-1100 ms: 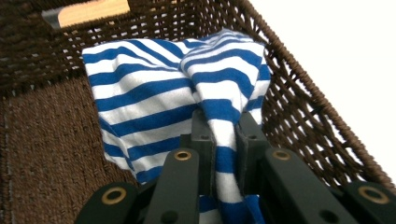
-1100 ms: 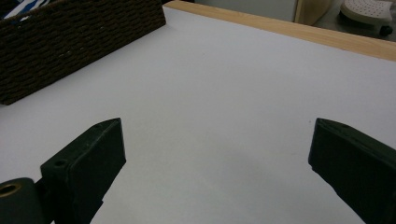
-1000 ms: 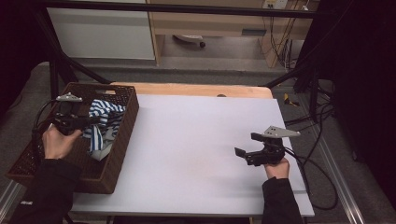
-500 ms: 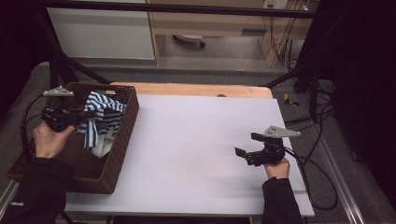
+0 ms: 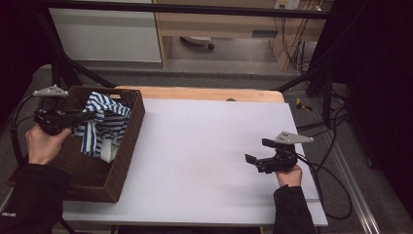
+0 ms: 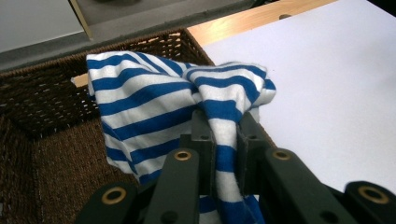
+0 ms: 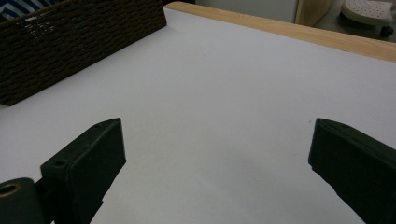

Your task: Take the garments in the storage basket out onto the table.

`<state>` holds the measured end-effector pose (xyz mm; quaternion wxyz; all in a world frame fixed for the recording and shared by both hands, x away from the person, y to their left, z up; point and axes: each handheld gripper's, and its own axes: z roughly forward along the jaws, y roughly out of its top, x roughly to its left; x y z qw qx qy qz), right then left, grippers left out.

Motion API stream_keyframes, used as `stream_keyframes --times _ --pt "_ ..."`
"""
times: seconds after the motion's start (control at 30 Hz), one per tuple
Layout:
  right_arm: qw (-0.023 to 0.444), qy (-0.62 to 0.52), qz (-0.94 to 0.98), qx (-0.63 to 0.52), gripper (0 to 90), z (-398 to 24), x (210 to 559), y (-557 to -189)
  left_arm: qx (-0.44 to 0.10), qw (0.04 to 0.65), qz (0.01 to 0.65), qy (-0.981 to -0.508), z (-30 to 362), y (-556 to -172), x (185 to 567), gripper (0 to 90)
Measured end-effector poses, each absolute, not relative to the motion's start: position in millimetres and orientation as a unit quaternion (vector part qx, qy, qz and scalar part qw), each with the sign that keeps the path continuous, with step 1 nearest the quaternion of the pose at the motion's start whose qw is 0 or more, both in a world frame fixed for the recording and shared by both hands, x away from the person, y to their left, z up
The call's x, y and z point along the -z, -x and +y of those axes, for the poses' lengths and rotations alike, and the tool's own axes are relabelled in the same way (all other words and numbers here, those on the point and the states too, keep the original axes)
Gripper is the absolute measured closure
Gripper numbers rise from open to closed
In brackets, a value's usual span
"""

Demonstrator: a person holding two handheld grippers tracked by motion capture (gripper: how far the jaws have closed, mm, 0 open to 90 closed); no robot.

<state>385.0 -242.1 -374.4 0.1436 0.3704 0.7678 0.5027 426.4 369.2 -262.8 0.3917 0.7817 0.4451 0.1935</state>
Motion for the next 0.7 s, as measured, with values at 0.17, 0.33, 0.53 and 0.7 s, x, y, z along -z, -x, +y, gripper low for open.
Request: stream_keyframes --times 0.17,0.33,0.53,0.7 --pt "0.144 -0.37 0.768 -0.503 4.3 -242 374 -385 -0.194 0.396 0.443 -0.781 369 -425 258 80.4" --pt "0.143 -0.37 0.768 -0.502 4.3 -242 374 -385 -0.194 0.398 0.438 -0.783 369 -423 252 80.4" --pt "0.144 -0.369 0.768 -0.503 4.3 -242 374 -385 -0.197 0.402 0.433 -0.782 370 -420 244 80.4" --pt "0.143 -0.37 0.768 -0.503 4.3 -242 374 -385 -0.201 0.404 0.431 -0.782 371 -417 239 80.4"
